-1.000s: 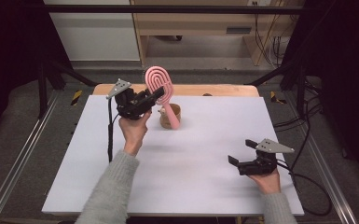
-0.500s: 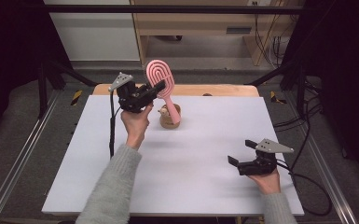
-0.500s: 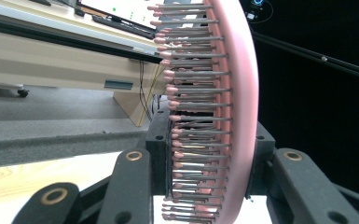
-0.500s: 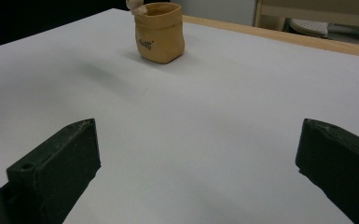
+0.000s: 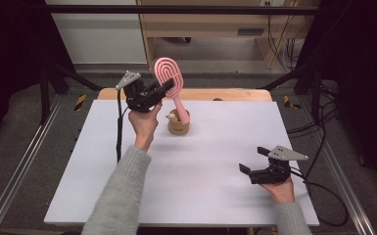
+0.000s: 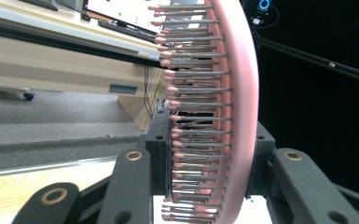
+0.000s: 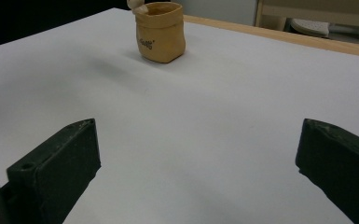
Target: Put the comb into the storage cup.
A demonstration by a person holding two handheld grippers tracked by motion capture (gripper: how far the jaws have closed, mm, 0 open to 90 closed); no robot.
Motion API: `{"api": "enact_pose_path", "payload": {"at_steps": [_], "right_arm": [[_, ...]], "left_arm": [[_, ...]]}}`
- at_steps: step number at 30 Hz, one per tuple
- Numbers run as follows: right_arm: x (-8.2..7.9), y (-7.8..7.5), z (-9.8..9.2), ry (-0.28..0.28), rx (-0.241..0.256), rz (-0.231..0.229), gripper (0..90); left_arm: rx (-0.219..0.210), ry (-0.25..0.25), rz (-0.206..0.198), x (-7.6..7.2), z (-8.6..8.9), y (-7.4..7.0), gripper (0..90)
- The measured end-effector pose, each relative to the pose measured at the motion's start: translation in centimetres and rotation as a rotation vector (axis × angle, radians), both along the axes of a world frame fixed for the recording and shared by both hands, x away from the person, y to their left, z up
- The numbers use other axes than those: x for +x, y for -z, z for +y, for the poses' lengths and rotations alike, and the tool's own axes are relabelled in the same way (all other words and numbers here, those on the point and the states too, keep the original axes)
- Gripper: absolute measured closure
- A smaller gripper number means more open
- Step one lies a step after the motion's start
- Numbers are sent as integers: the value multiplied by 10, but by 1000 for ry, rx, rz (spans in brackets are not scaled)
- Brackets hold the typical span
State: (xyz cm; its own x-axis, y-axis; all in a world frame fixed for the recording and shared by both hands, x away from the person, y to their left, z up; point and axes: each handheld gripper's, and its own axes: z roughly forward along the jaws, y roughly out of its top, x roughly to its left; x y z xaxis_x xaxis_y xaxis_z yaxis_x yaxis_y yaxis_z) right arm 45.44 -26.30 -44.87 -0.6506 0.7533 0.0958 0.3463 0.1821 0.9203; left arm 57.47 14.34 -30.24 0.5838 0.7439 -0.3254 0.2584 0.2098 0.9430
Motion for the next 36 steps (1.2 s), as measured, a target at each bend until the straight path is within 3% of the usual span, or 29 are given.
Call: {"api": "enact_pose_path", "payload": {"at_steps": [36], "right_arm": [[0,1,0,-3,-5,-3,2]], "left_arm": [[9,-84,34,39,-8,17,627]]}}
